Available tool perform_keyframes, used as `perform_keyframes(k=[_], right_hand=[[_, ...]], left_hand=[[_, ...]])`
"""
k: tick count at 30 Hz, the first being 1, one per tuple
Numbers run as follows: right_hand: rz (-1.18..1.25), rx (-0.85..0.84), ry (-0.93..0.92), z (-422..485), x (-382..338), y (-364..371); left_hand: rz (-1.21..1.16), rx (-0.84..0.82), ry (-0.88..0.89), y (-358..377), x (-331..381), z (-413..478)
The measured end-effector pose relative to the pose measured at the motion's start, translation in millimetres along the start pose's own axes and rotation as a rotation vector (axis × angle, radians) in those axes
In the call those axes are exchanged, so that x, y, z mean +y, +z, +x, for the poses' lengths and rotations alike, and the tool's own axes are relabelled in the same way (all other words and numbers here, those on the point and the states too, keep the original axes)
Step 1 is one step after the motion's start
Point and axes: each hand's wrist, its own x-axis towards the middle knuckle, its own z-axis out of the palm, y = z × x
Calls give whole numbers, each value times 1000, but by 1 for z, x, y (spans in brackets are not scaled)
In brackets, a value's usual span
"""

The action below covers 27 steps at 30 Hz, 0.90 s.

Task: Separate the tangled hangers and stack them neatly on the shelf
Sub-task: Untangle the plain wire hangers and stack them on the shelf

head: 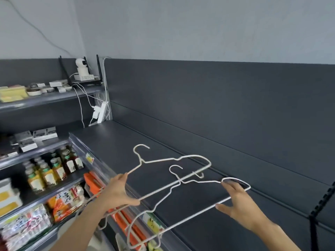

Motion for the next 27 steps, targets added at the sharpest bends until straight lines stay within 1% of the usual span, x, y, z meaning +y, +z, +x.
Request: perform_keyframes(k=[3, 6, 10, 13, 16, 20, 24, 27], right_hand=[[23, -22, 42, 7, 6, 13], [-2, -33, 76, 20, 10, 22], [-10, -54, 110, 32, 14, 31], [23, -63, 133, 34, 17, 35], [25, -50, 134, 35, 18, 36], [12, -25, 138, 29, 18, 33], [-9, 10, 163, 15, 23, 26], [-91, 3, 178, -2, 34, 18]], left_hand=[[-2, 26, -114, -4, -15, 36], [74, 84, -149, -3, -23, 67], [115, 65, -199, 9, -37, 97], [132, 85, -188, 12, -37, 107], [193, 100, -77, 14, -19, 109], [197, 120, 118, 29, 21, 97], [163, 88, 291, 46, 68, 73], [136, 48, 417, 61, 104, 57]])
